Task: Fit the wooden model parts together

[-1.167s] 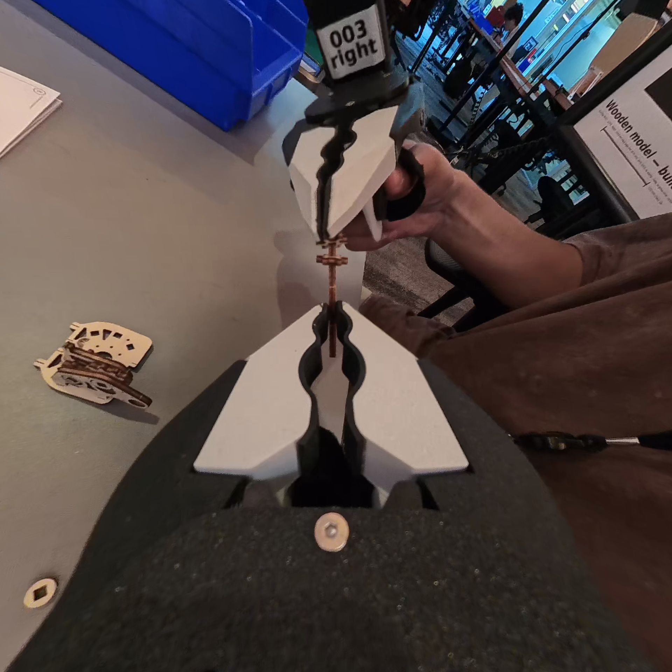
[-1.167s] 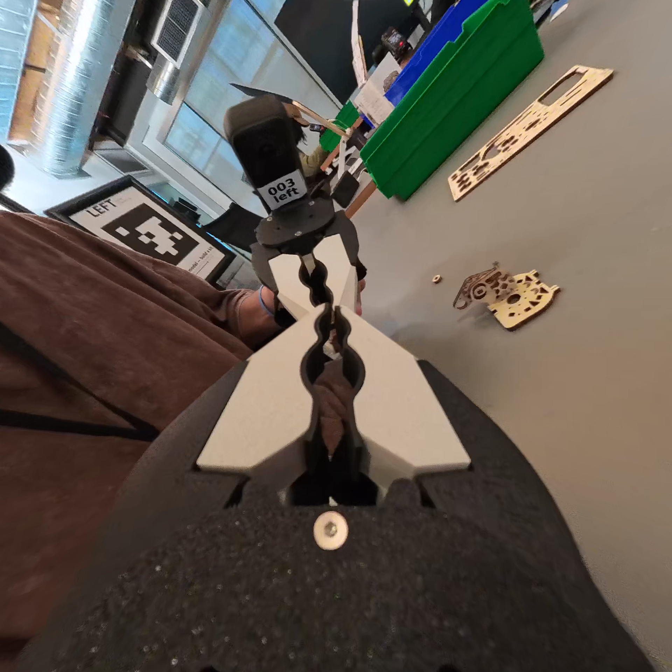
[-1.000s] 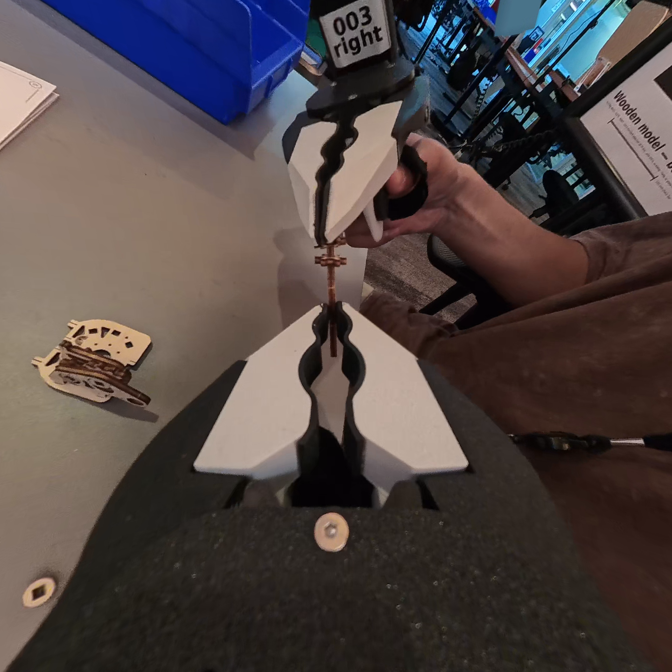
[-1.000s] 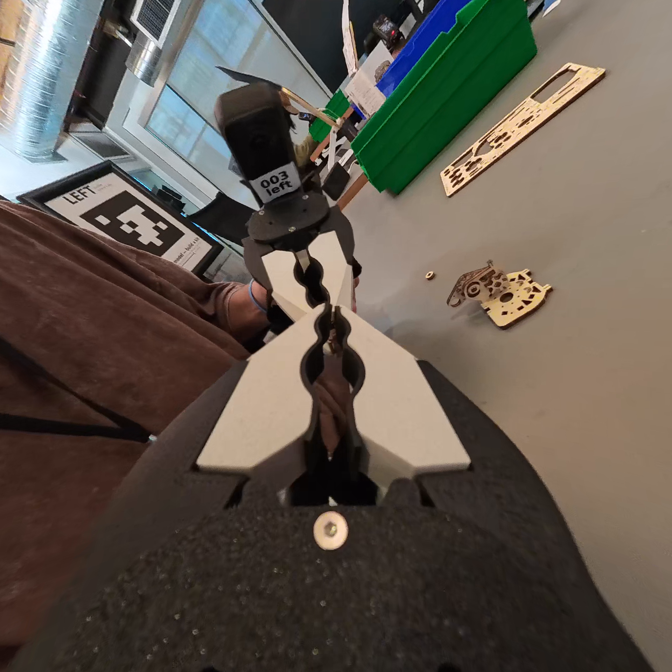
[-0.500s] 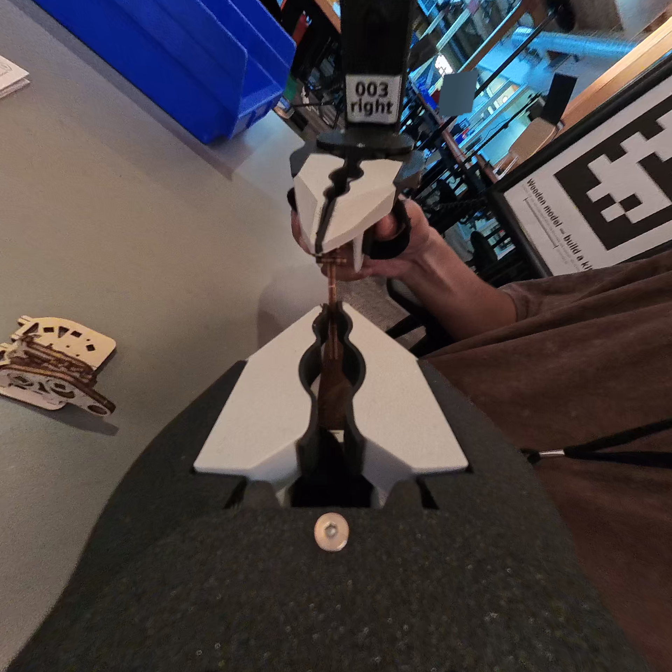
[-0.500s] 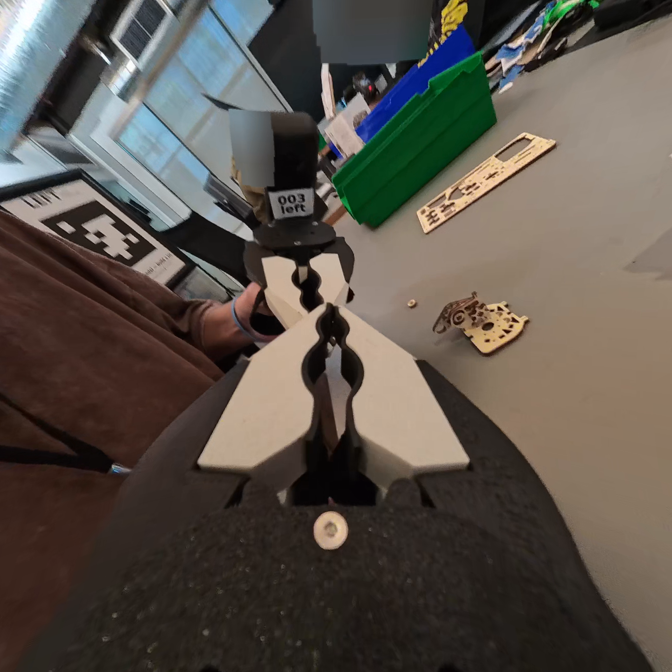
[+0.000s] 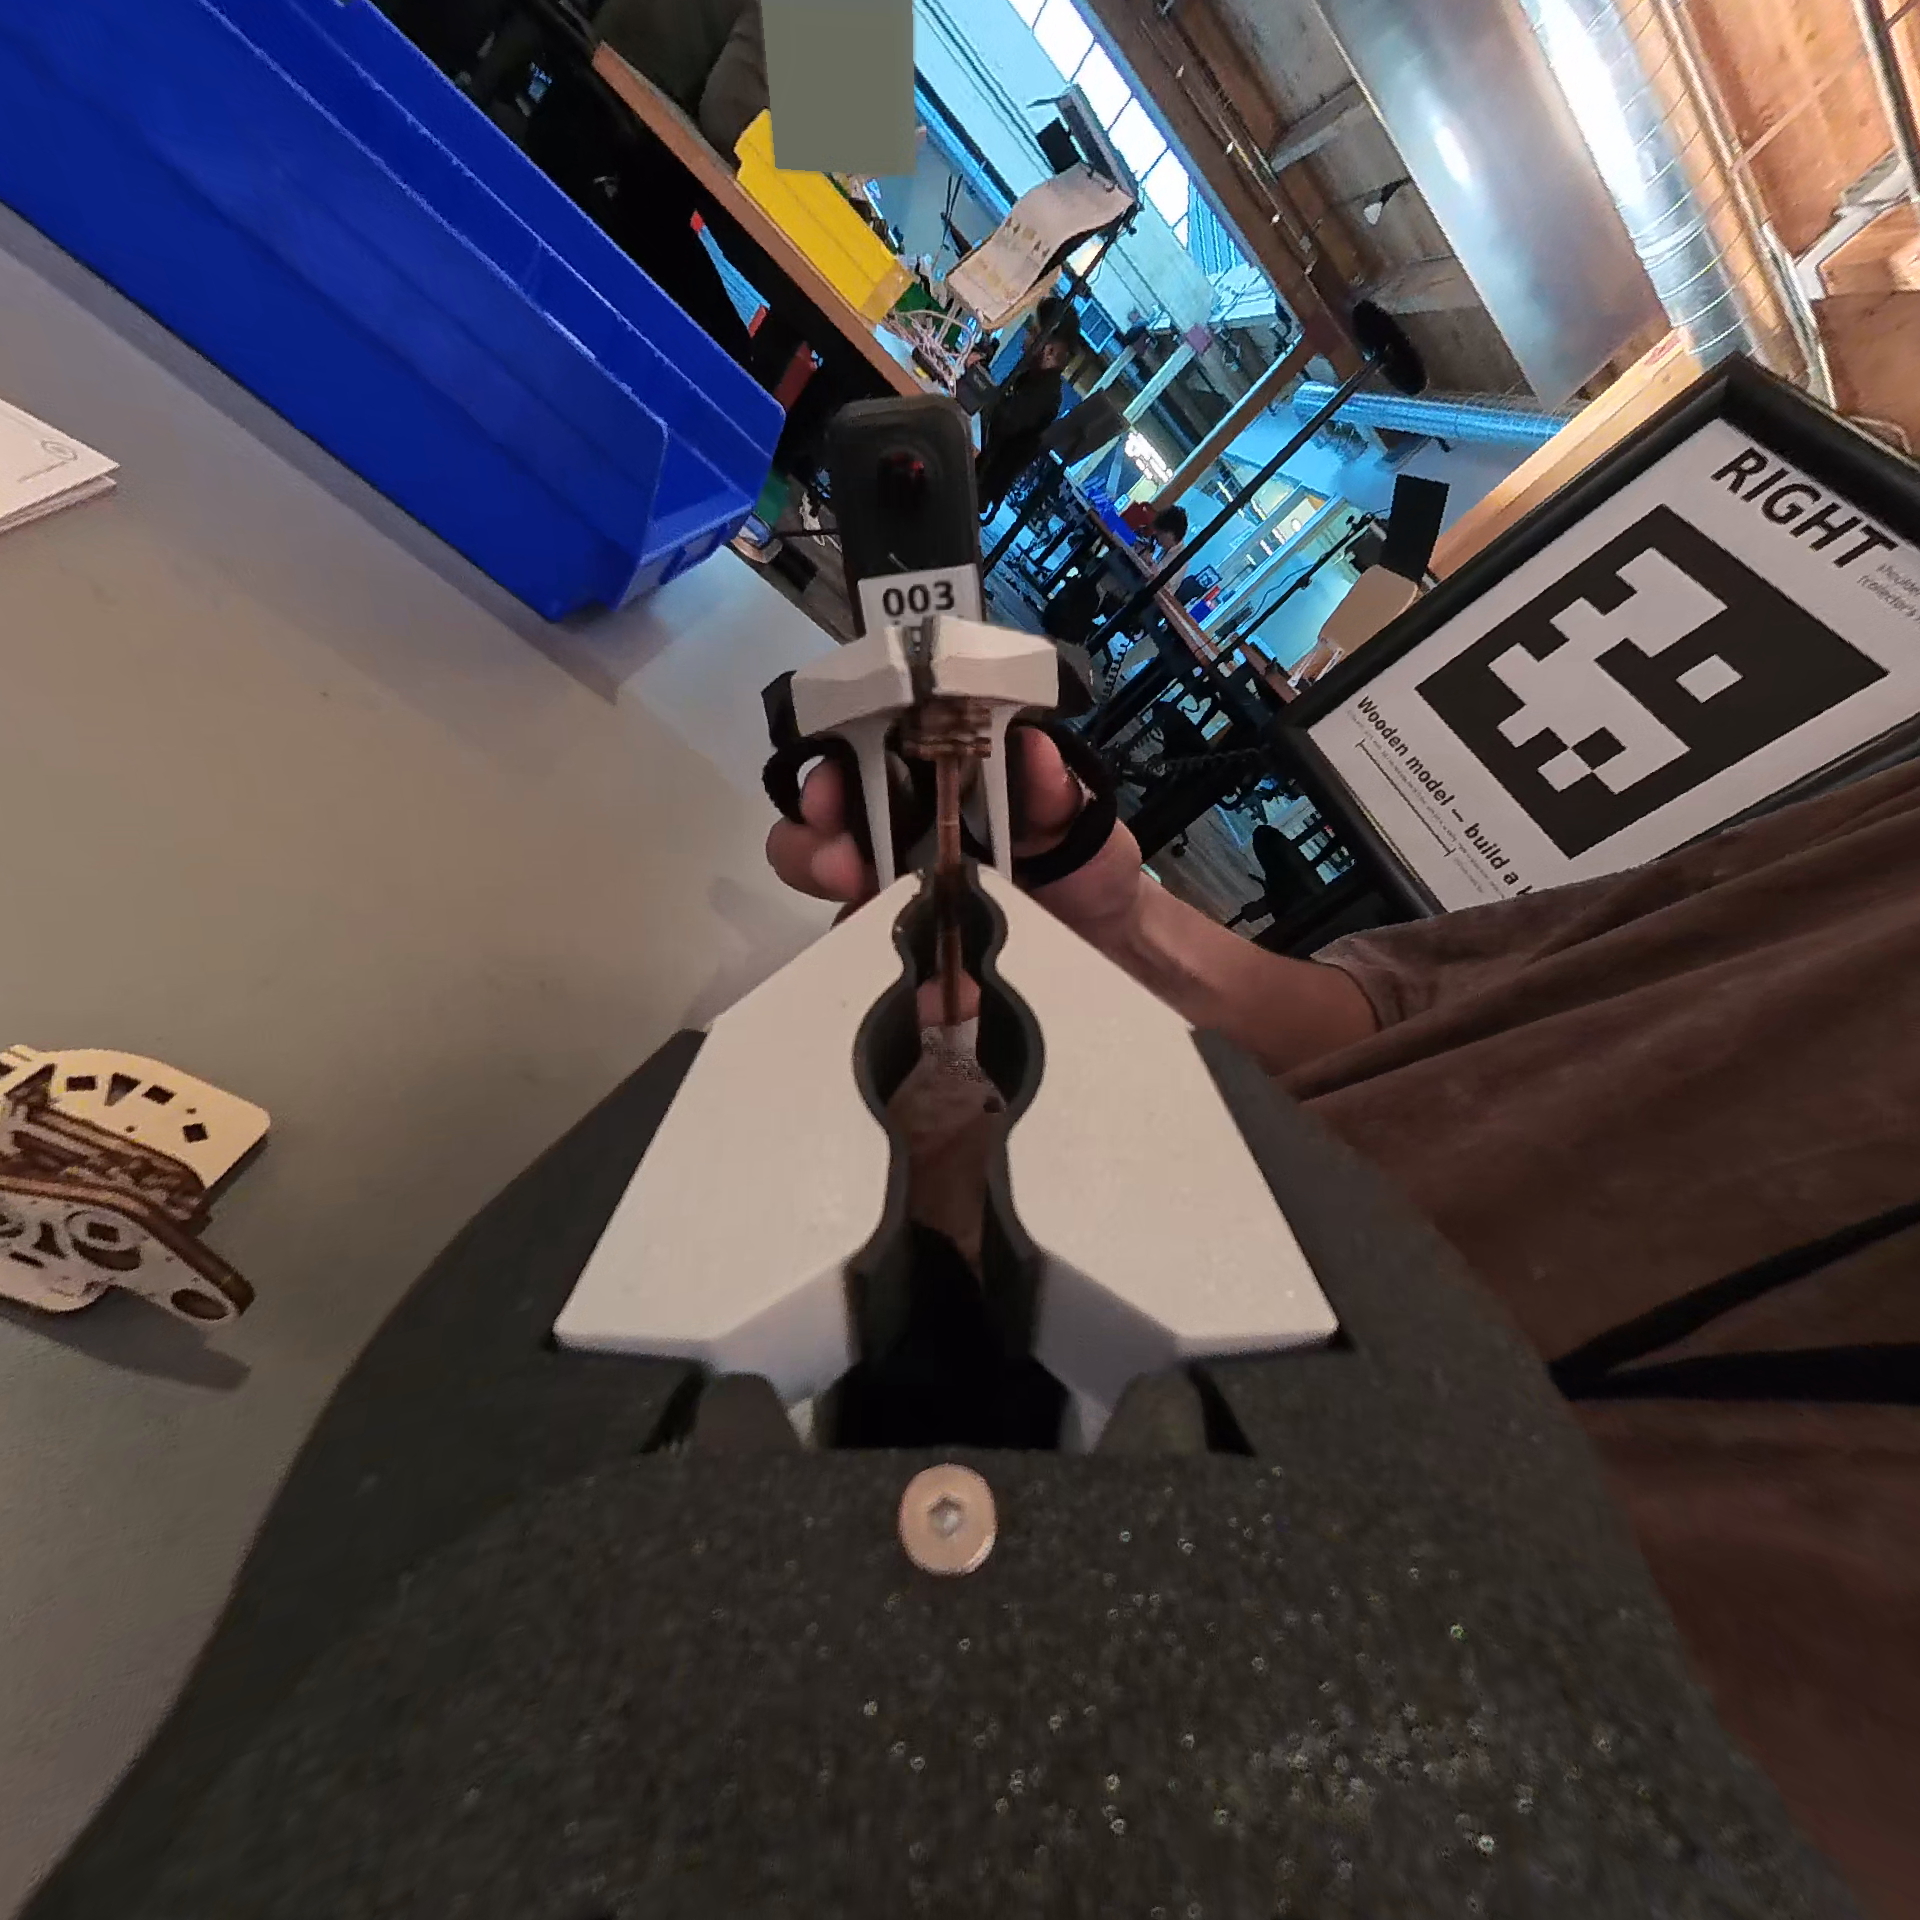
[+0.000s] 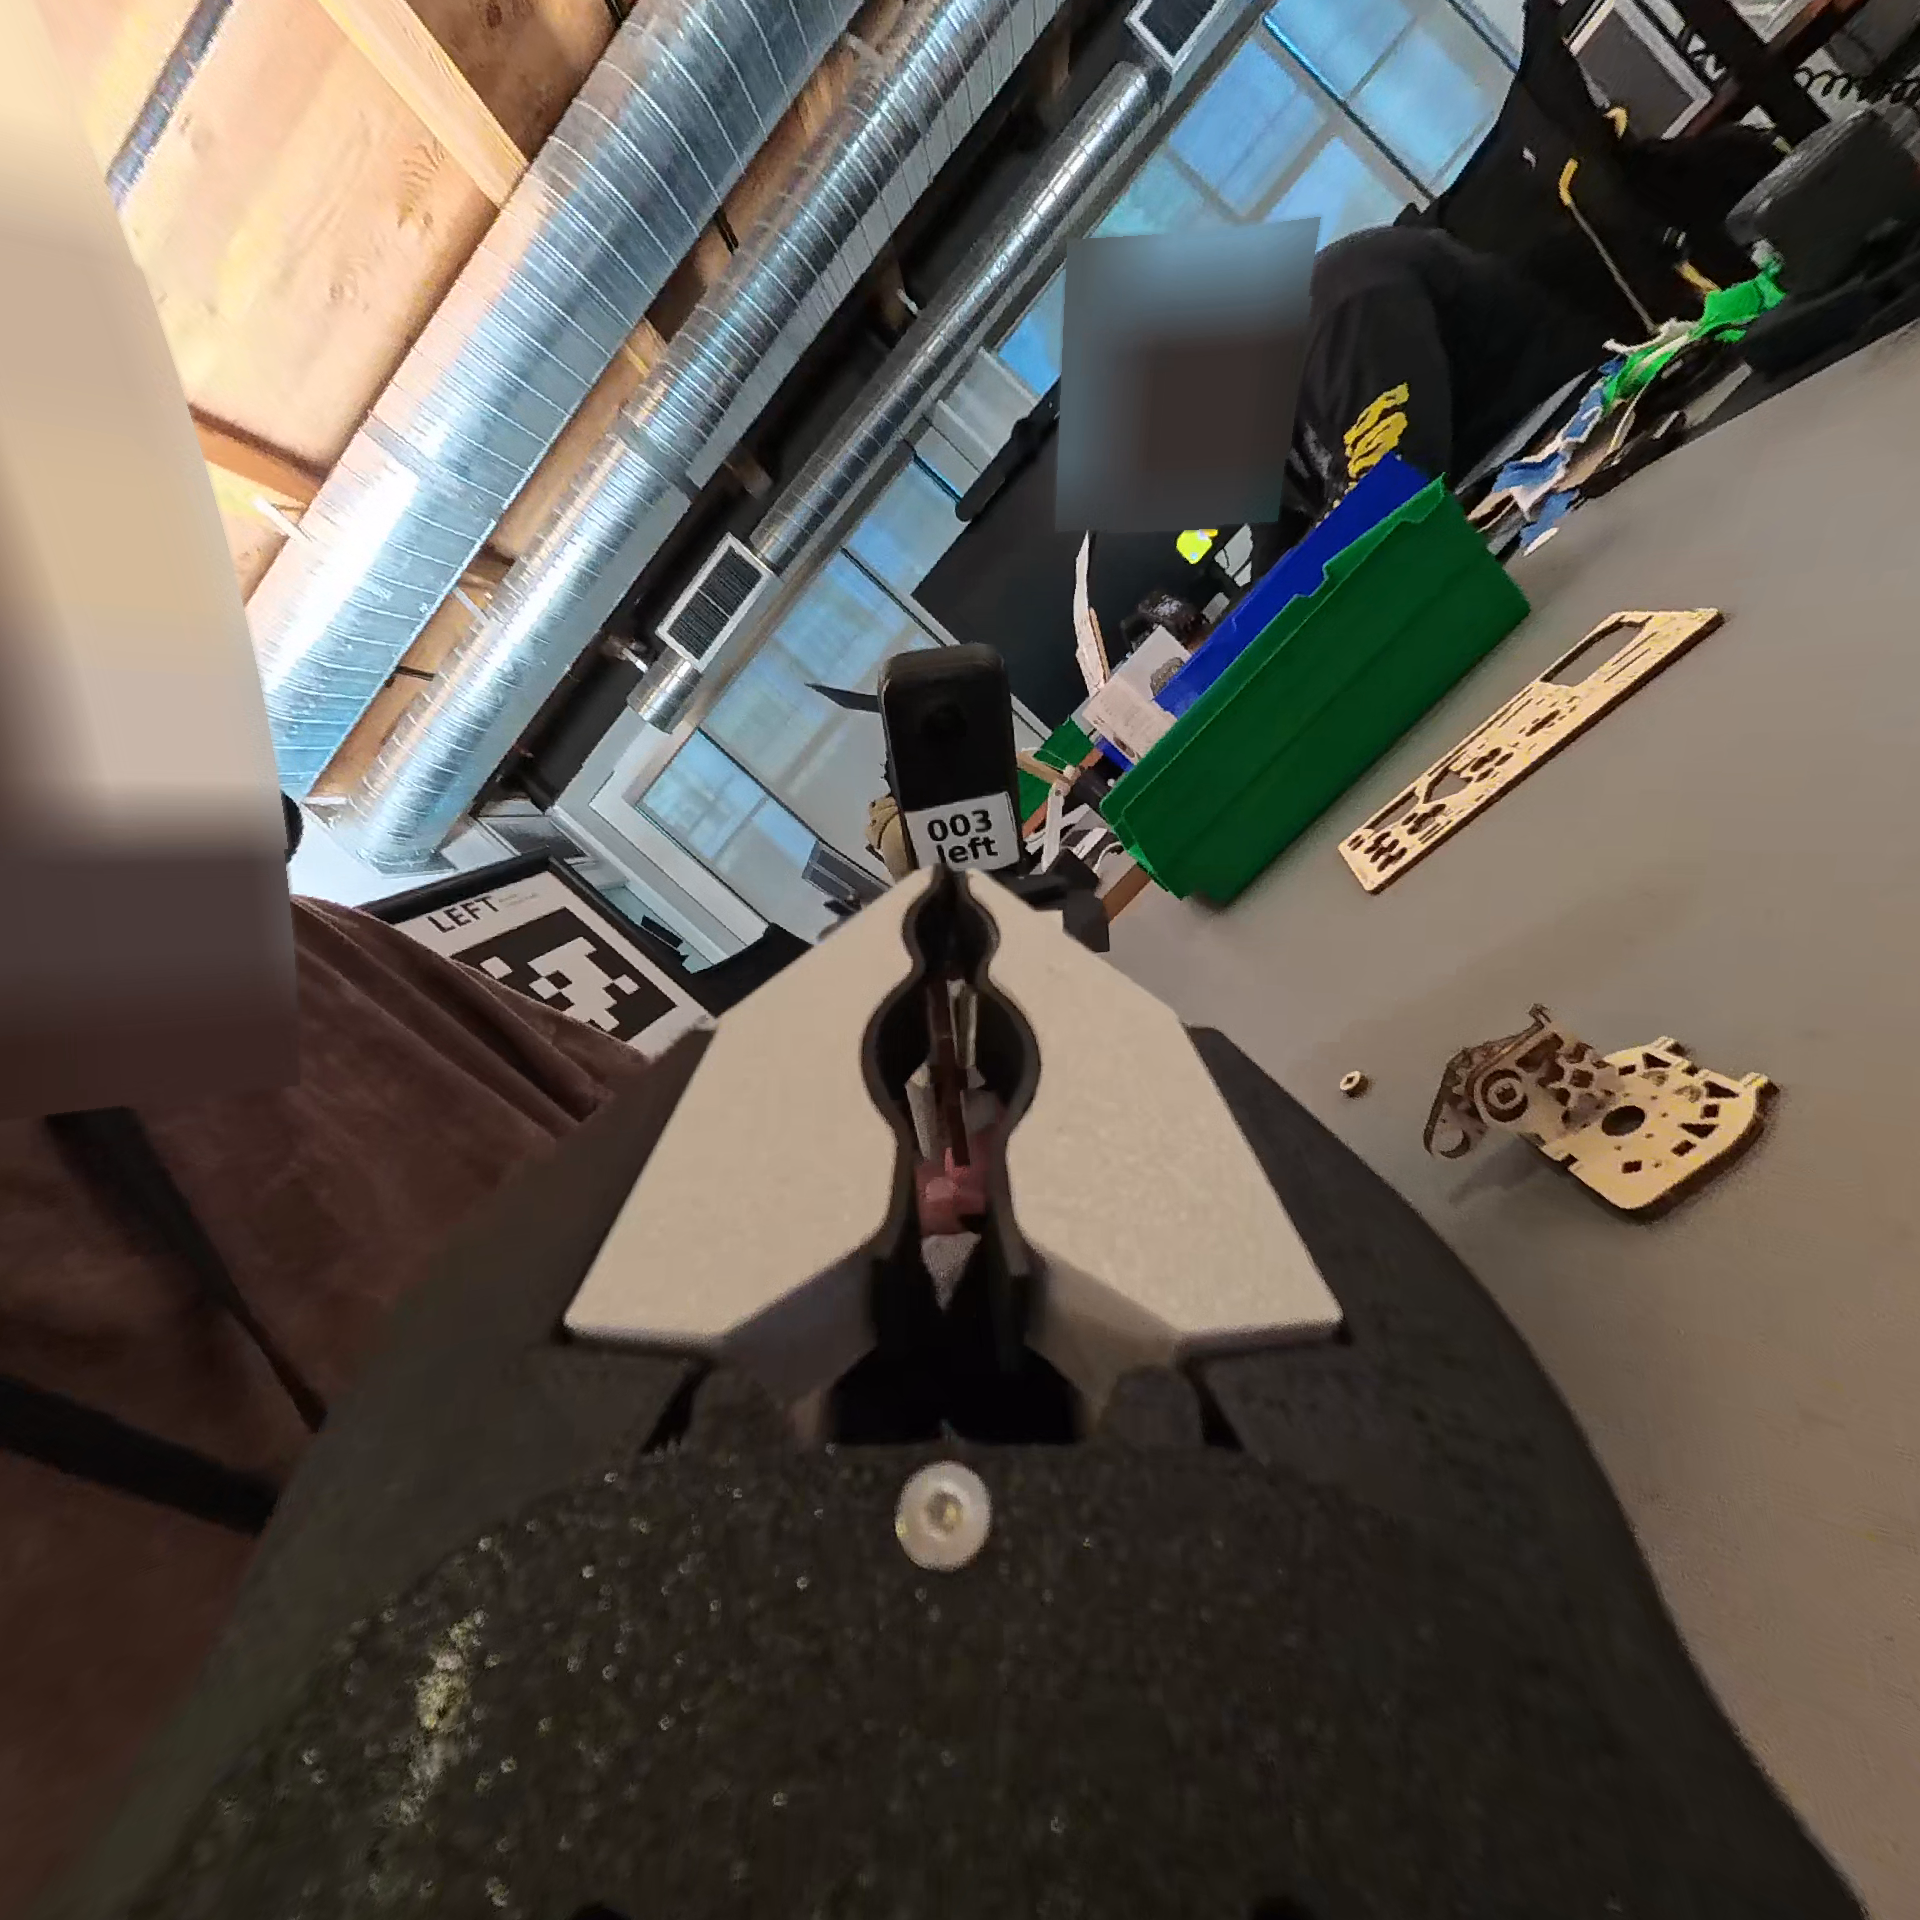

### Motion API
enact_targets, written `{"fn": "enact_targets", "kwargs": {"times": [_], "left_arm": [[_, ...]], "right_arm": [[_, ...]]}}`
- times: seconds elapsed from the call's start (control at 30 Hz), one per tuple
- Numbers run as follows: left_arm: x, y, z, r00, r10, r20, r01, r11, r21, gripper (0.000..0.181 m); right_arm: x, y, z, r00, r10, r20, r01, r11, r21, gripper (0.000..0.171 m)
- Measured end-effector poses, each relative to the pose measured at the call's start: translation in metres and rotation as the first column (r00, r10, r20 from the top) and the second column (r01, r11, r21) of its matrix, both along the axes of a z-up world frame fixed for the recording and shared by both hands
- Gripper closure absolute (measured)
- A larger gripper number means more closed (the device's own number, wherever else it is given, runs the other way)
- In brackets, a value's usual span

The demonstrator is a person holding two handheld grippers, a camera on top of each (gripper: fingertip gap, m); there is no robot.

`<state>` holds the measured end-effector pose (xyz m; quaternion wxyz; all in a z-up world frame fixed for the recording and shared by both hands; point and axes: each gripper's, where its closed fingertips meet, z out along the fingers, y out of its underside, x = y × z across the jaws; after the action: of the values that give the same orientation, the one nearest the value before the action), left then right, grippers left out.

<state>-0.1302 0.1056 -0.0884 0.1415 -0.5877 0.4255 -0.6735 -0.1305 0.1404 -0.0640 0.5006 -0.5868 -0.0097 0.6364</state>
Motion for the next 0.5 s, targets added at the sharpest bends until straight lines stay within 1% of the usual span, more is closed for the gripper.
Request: {"fn": "enact_targets", "kwargs": {"times": [0.1, 0.17, 0.23, 0.27, 0.3, 0.33, 0.37, 0.4, 0.43, 0.47, 0.5], "left_arm": [[-0.001, 0.001, -0.004, 1.0, 0.003, -0.021, -0.003, 1.0, 0.01, 0.18], [-0.002, 0.004, -0.002, 1.0, 0.009, -0.015, -0.008, 1.0, 0.019, 0.18], [-0.004, 0.008, 0.0, 1.0, 0.02, -0.002, -0.02, 1.0, 0.023, 0.18], [-0.005, 0.01, 0.001, 1.0, 0.021, 0.0, -0.021, 1.0, 0.023, 0.18], [-0.007, 0.012, 0.002, 1.0, 0.027, 0.005, -0.027, 0.999, 0.019, 0.18], [-0.008, 0.013, 0.003, 1.0, 0.027, 0.011, -0.027, 1.0, 0.01, 0.18], [-0.008, 0.014, 0.004, 1.0, 0.022, 0.016, -0.022, 1.0, 0.001, 0.18], [-0.009, 0.014, 0.005, 1.0, 0.021, 0.022, -0.021, 1.0, -0.007, 0.18], [-0.009, 0.014, 0.006, 0.999, 0.017, 0.03, -0.017, 1.0, -0.008, 0.18], [-0.009, 0.013, 0.006, 0.999, 0.011, 0.031, -0.011, 1.0, 0.002, 0.18], [-0.009, 0.012, 0.005, 1.0, 0.008, 0.023, -0.009, 1.0, 0.028, 0.18]], "right_arm": [[0.001, 0.001, -0.006, 0.998, 0.027, 0.06, -0.026, 0.999, -0.024, 0.171], [0.002, 0.001, -0.003, 0.996, 0.03, 0.083, -0.031, 1.0, 0.003, 0.17], [0.006, 0.0, 0.006, 0.997, 0.025, 0.067, -0.028, 0.999, 0.042, 0.161], [0.011, 0.0, 0.01, 0.997, -0.001, 0.081, -0.005, 0.998, 0.064, 0.16], [0.014, -0.002, 0.012, 0.992, -0.029, 0.126, 0.017, 0.995, 0.097, 0.158], [0.015, -0.003, 0.01, 0.975, -0.065, 0.211, 0.038, 0.991, 0.128, 0.155], [0.015, -0.004, 0.003, 0.939, -0.102, 0.328, 0.054, 0.987, 0.153, 0.149], [0.014, -0.006, -0.004, 0.903, -0.125, 0.411, 0.06, 0.984, 0.168, 0.147], [0.012, -0.007, -0.006, 0.895, -0.124, 0.428, 0.057, 0.984, 0.167, 0.147], [0.009, -0.008, -0.003, 0.918, -0.102, 0.383, 0.045, 0.987, 0.154, 0.145], [0.009, -0.009, 0.005, 0.954, -0.073, 0.292, 0.032, 0.989, 0.142, 0.145]]}}
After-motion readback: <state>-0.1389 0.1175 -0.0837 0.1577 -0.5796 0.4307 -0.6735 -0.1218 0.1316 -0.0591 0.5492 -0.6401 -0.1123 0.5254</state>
